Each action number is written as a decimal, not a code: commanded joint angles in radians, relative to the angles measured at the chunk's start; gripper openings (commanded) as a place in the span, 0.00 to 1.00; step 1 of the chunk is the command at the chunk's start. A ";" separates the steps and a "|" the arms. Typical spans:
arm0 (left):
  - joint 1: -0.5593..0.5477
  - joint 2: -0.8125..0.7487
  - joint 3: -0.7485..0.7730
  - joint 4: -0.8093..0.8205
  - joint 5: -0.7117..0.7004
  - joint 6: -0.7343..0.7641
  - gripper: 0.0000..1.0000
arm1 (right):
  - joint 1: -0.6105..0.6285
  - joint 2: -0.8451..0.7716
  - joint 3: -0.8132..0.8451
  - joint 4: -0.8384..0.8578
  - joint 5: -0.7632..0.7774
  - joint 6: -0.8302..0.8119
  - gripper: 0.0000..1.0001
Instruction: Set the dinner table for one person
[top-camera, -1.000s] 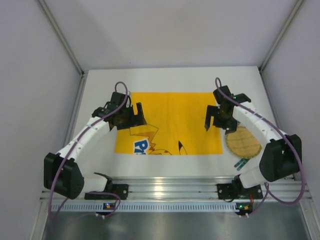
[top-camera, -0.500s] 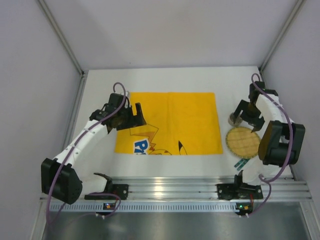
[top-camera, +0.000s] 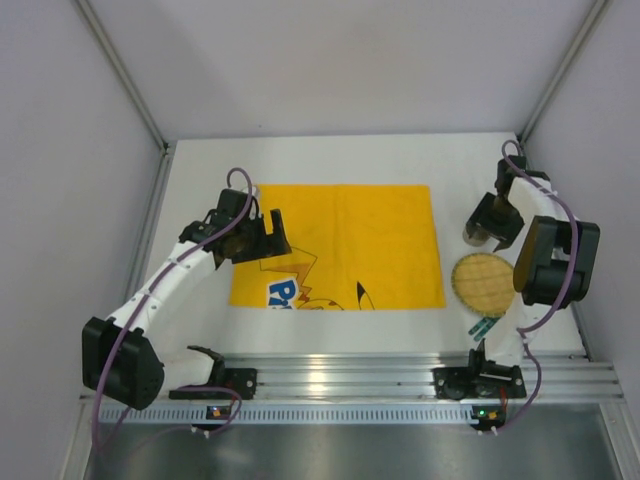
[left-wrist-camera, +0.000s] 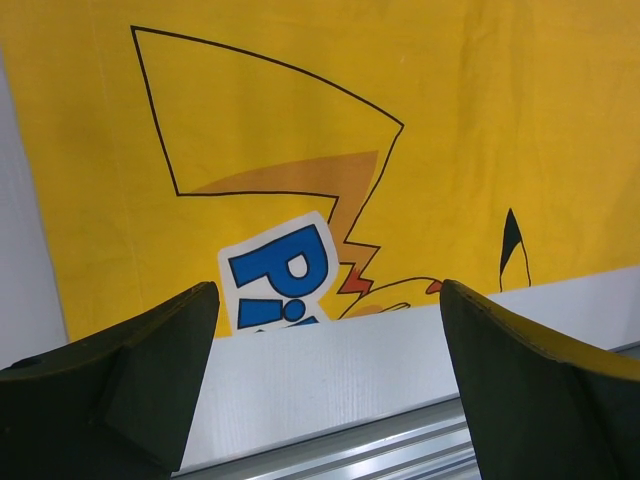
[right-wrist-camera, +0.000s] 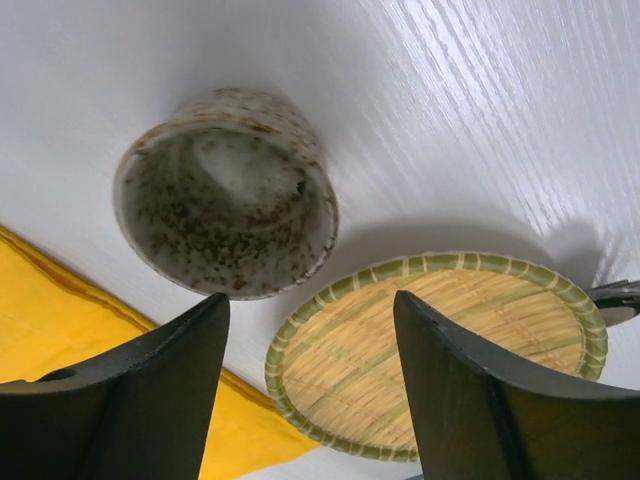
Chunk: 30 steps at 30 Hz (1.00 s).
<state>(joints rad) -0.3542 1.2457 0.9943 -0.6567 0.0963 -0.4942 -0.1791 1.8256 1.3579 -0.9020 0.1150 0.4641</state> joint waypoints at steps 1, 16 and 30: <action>0.004 -0.005 0.029 0.000 -0.007 0.025 0.97 | -0.016 0.054 0.041 0.072 0.038 0.030 0.66; 0.004 0.072 0.076 0.011 -0.003 0.072 0.97 | -0.031 -0.032 0.083 0.071 0.015 0.028 0.57; 0.006 0.124 0.087 0.026 0.020 0.091 0.97 | -0.106 -0.025 0.050 0.087 0.028 0.004 0.57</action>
<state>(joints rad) -0.3542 1.3579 1.0355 -0.6571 0.0990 -0.4225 -0.2798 1.7744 1.4136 -0.8444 0.1318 0.4786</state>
